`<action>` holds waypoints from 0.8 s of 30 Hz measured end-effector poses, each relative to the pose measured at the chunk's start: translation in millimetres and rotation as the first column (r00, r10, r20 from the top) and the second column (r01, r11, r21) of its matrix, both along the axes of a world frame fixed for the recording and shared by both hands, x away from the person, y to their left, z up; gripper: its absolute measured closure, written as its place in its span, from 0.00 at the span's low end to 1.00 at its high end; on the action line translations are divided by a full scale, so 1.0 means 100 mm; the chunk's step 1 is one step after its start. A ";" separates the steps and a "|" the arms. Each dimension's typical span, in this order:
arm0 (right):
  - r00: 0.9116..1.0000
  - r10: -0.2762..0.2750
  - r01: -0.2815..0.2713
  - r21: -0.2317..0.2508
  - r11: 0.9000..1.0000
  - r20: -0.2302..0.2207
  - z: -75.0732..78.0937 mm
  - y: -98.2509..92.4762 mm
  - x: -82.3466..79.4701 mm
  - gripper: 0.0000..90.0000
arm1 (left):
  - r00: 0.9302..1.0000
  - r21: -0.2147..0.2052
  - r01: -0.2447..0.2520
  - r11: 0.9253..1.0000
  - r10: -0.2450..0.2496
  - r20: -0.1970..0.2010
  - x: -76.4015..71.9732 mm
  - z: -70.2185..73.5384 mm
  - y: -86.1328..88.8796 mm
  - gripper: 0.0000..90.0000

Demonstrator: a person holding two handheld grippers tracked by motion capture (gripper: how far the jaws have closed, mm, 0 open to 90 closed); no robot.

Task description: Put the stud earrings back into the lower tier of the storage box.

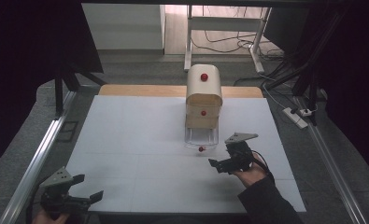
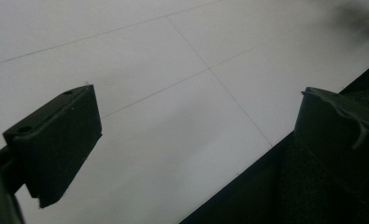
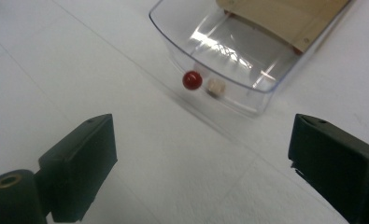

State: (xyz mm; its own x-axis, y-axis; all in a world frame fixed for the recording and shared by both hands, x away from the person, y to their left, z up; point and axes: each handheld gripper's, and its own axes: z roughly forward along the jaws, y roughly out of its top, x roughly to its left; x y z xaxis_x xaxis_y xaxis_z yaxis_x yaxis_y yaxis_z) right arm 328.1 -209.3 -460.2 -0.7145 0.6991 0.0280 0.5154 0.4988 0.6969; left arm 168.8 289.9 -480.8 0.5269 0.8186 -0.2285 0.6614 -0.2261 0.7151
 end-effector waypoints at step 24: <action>0.998 -0.064 0.064 0.023 0.998 -0.011 -0.01 -0.34 -0.27 0.00 | 1.000 -0.003 0.002 1.000 -0.002 0.002 0.00 0.00 0.00 0.01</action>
State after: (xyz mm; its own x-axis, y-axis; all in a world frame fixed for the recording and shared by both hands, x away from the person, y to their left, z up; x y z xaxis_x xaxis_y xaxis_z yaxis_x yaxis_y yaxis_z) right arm 300.9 -243.1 -461.7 -0.6682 0.7422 0.0517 0.5525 0.4485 0.7026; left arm 168.7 290.1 -480.7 0.5287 0.8170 -0.2300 0.6594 -0.2248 0.7173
